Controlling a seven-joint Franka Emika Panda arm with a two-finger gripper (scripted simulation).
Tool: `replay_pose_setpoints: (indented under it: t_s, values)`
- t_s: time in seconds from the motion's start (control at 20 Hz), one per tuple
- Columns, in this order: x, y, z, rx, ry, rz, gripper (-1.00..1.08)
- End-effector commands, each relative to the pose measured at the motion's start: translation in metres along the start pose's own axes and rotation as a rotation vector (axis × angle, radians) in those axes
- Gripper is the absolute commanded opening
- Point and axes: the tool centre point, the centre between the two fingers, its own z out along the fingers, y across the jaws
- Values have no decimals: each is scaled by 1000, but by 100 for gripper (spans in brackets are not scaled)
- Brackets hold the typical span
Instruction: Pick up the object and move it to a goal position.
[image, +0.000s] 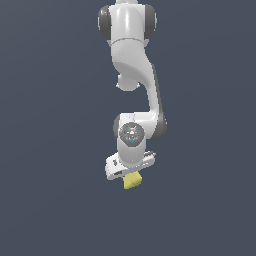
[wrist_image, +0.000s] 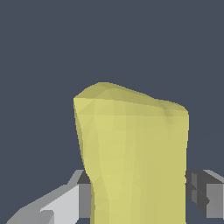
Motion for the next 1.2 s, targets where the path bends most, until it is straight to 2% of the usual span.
replay_pose_setpoints:
  t_s: [0.0,0.6,0.9,1.15]
  values:
    - [-5,-1,8,5,-14,1,-100]
    - [-4,2,0,0,0,0,-100]
    - [-19,9,-2,0,-1,1,-100]
    - [-41,21,-5,1,-2,1,-100]
